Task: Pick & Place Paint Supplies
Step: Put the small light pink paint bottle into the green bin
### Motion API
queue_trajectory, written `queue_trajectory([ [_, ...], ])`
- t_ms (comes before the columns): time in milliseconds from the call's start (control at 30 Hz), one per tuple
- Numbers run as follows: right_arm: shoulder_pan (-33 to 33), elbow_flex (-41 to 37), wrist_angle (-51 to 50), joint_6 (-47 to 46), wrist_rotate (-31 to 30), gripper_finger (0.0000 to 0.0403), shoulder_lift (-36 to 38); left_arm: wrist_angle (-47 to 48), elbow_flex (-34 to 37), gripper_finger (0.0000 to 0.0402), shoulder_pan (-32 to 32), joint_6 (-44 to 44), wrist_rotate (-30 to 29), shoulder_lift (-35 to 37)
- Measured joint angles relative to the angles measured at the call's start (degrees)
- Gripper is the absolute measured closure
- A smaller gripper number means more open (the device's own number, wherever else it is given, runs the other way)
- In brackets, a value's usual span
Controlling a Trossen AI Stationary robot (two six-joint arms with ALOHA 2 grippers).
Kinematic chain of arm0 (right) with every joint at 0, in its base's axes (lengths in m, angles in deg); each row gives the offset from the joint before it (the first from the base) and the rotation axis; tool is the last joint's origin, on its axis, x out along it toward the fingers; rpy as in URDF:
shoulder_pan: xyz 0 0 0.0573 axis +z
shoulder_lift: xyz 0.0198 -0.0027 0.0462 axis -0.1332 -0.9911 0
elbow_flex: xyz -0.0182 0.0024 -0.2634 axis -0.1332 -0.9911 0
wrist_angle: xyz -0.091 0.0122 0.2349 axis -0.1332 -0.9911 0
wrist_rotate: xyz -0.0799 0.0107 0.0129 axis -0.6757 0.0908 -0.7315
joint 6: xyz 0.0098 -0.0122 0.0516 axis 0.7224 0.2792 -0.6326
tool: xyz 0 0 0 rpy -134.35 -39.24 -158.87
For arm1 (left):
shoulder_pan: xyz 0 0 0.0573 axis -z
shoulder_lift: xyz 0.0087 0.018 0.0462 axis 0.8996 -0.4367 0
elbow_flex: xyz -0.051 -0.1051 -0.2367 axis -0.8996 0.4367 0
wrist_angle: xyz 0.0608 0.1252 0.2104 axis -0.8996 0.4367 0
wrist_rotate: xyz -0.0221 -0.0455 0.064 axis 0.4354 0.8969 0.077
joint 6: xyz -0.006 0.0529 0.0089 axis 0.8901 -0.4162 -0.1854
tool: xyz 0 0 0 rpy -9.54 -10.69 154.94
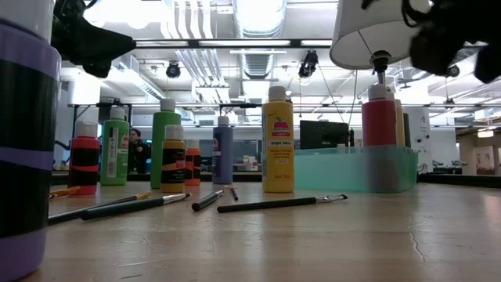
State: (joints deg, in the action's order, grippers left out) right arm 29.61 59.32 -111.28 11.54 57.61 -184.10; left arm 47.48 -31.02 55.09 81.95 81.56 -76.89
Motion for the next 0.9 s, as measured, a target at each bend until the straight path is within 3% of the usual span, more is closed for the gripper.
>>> queue_trajectory([
  [533,-7.0,21.5,-7.4,4.1,-19.4,0.0298,0.1,0.0,0.0,0.0326,0.0,0.0,0.0,0.0],
  [900,-16.8,37.9,-13.5,12.6,-32.0,0.0298,0.1,0.0,0.0,0.0326,0.0,0.0,0.0,0.0],
])
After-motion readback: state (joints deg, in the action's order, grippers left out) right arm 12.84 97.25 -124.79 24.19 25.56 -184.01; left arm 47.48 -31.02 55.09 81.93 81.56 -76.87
